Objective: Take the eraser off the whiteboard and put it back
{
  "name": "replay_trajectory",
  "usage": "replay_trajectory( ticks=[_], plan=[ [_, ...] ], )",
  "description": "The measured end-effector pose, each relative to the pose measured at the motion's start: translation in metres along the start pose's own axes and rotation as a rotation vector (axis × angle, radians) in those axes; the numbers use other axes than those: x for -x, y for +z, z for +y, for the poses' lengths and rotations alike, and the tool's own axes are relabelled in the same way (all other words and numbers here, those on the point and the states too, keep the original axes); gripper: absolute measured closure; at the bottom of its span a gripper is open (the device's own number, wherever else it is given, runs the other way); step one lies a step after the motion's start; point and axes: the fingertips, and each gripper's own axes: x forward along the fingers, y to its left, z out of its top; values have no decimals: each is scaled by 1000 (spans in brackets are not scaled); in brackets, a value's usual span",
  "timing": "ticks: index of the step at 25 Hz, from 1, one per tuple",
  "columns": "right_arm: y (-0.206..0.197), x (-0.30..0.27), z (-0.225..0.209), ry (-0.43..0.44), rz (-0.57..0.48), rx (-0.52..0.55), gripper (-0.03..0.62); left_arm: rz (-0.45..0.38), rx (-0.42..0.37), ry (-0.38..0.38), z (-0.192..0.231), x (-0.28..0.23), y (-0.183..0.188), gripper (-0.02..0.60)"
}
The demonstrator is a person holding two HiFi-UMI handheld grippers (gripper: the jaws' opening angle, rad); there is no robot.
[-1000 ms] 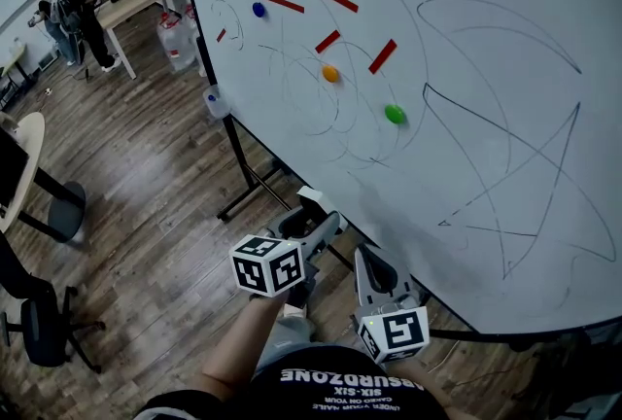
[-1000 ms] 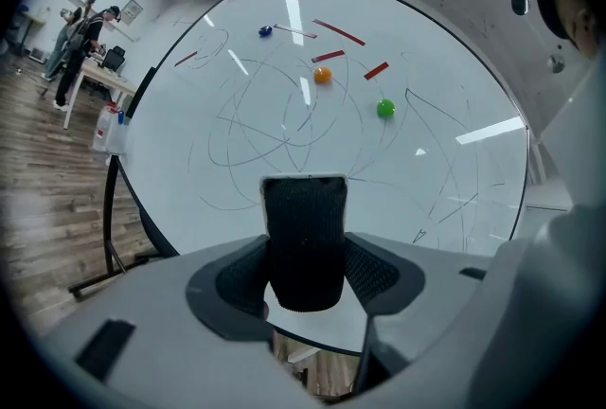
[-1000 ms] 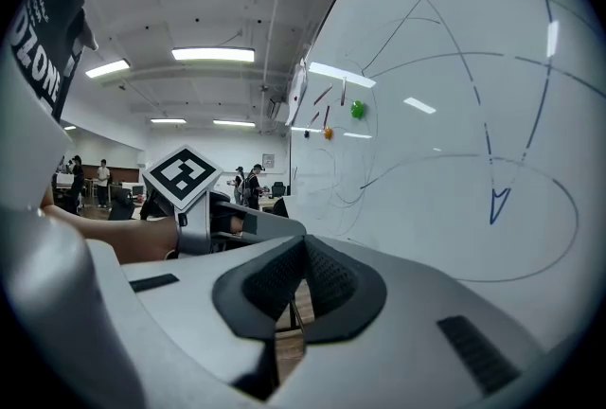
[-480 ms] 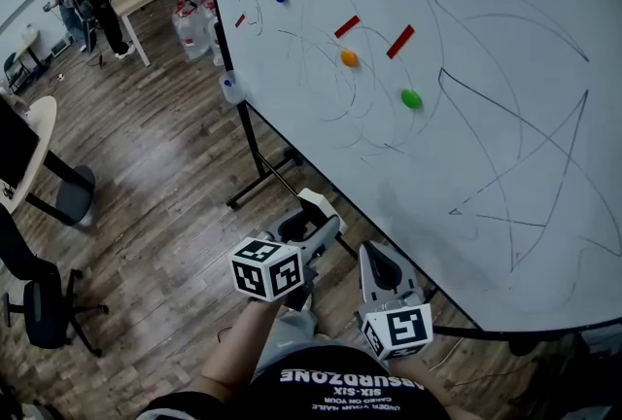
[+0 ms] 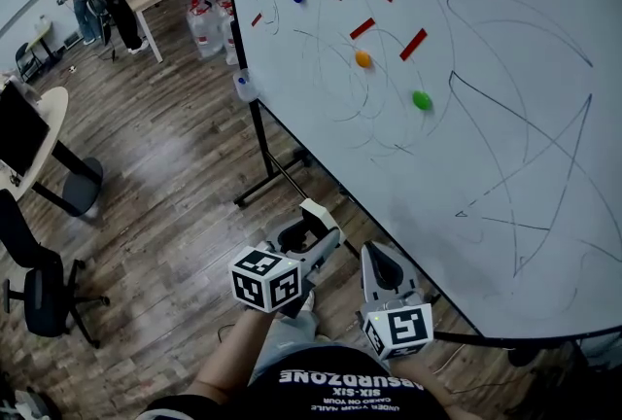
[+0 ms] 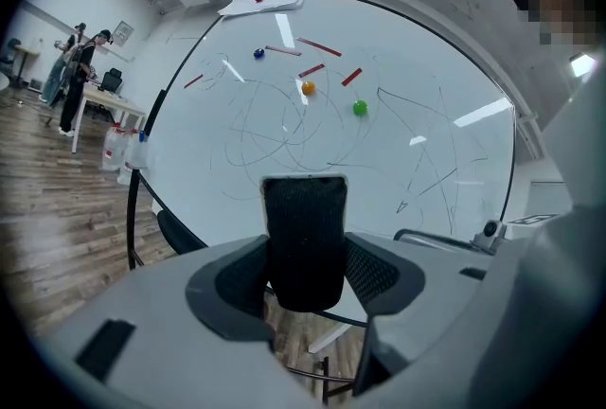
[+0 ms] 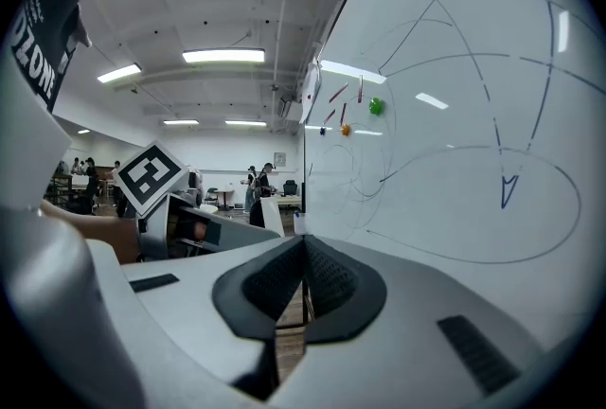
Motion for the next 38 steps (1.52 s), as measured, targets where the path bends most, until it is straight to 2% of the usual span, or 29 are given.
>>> replay_trajectory(
  ticks=[10, 14, 29, 38],
  plan=[
    [-2, -5, 2, 29, 5, 15, 595, 20, -72, 50, 5, 8, -3, 339],
    [-2, -8, 2, 42, 7, 35, 595, 19, -79, 56, 6, 8, -2, 339],
    [-1, -11, -8, 25, 4, 21, 595, 19, -117, 66, 9, -2, 8, 339],
    [-1, -15, -16, -2, 5, 2, 595, 18, -203, 67, 9, -18, 24, 339]
  ],
)
